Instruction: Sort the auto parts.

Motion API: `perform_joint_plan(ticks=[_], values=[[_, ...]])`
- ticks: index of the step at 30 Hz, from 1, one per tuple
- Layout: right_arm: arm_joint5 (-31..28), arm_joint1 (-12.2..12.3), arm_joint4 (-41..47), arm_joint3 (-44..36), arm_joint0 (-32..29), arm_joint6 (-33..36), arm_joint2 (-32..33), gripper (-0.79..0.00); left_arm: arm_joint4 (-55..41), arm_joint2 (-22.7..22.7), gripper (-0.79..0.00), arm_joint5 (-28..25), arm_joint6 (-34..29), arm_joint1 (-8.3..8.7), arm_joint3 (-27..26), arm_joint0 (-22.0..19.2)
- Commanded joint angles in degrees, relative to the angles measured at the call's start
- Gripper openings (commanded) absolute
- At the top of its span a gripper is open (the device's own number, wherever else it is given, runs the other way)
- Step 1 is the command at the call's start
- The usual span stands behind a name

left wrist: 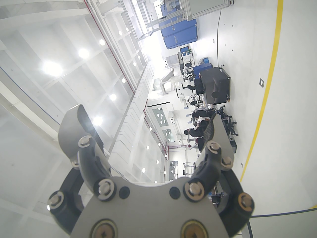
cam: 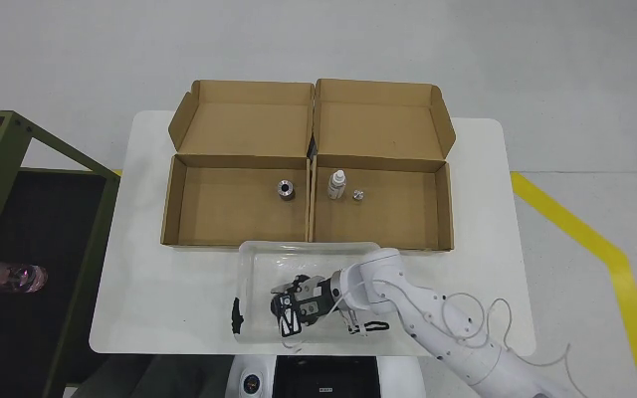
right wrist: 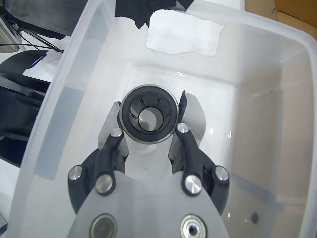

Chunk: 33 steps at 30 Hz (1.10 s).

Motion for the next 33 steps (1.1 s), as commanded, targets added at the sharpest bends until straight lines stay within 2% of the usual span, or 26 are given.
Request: perform_joint_plan(ticks=[1, 2, 4, 6, 33], values=[[-0.1, 0.0, 0.1, 0.3, 0.2, -0.7, -0.1, -0.542, 0.0, 0.0, 0.000, 0.0, 0.0, 0.00, 0.0, 0.0], [-0.1, -0.1, 0.1, 0.3, 0.3, -1.1, -0.2, -0.573, 0.0, 0.0, 0.000, 0.0, 0.0, 0.00, 0.0, 0.0], [-0.2, -0.1, 0.2, 0.4, 0.6, -1.8, -0.3, -0.702, 0.0, 0.0, 0.000, 0.0, 0.0, 0.00, 0.0, 0.0], [-0.2, -0.1, 0.5, 0.6, 0.9, -2.6, -0.3, -0.779, 0.0, 0.0, 0.000, 0.0, 0.0, 0.00, 0.0, 0.0], [1.1, 1.1, 1.8, -7.2, 1.8, -9.1, 4.9, -0.785, 0.0, 0.0, 0.000, 0.0, 0.0, 0.00, 0.0, 0.0]])
